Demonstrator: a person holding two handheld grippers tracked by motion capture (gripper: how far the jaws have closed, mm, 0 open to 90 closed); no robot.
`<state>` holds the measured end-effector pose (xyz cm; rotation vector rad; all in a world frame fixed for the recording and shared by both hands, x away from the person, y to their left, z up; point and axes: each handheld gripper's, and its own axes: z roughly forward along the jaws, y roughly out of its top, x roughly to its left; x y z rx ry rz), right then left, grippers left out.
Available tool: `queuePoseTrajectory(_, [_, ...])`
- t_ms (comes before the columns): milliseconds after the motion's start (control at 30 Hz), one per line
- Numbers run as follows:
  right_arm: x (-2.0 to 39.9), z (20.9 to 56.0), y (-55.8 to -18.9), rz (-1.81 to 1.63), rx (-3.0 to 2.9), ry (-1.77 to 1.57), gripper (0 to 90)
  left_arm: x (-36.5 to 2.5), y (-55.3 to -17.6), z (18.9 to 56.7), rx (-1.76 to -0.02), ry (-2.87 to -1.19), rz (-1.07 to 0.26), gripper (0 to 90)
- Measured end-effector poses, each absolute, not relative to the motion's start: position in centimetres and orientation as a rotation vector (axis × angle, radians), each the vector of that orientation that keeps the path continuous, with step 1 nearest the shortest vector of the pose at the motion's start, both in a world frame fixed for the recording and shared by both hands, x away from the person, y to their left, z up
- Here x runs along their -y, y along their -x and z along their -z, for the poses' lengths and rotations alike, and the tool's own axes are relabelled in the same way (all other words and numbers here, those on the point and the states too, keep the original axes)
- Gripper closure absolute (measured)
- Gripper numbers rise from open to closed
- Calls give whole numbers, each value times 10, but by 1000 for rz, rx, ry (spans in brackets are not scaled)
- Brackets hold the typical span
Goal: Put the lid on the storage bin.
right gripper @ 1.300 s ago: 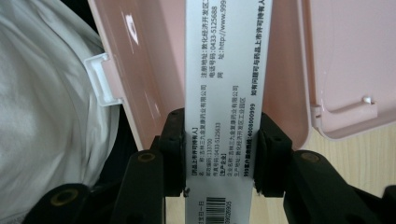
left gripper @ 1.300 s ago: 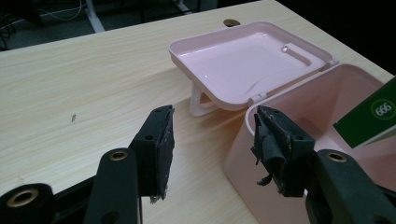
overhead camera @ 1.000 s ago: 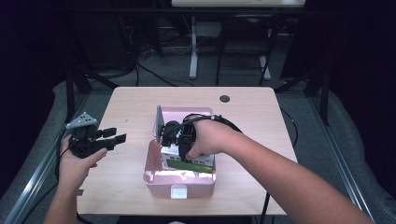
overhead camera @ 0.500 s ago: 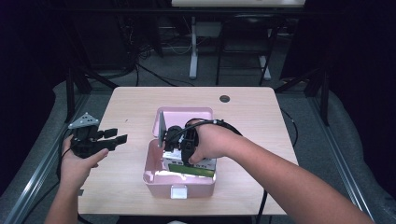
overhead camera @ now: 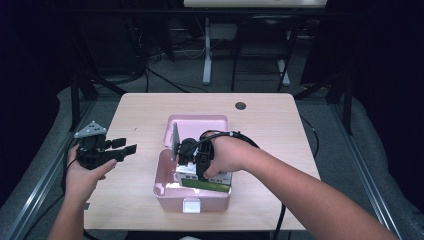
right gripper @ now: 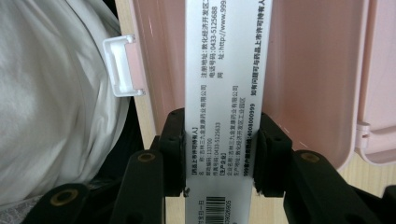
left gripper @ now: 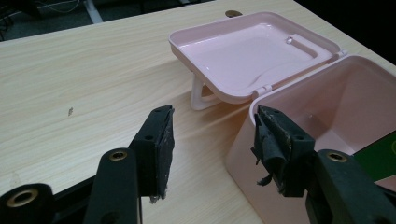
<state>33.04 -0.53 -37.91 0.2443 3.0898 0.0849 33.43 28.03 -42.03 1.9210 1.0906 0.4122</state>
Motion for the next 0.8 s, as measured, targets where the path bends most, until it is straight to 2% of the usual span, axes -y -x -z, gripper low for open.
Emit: queuePoseTrajectory(800, [4,409,-330,-71,-3139,-218,614,-280,-335,421,-1092,-1921,-413,476])
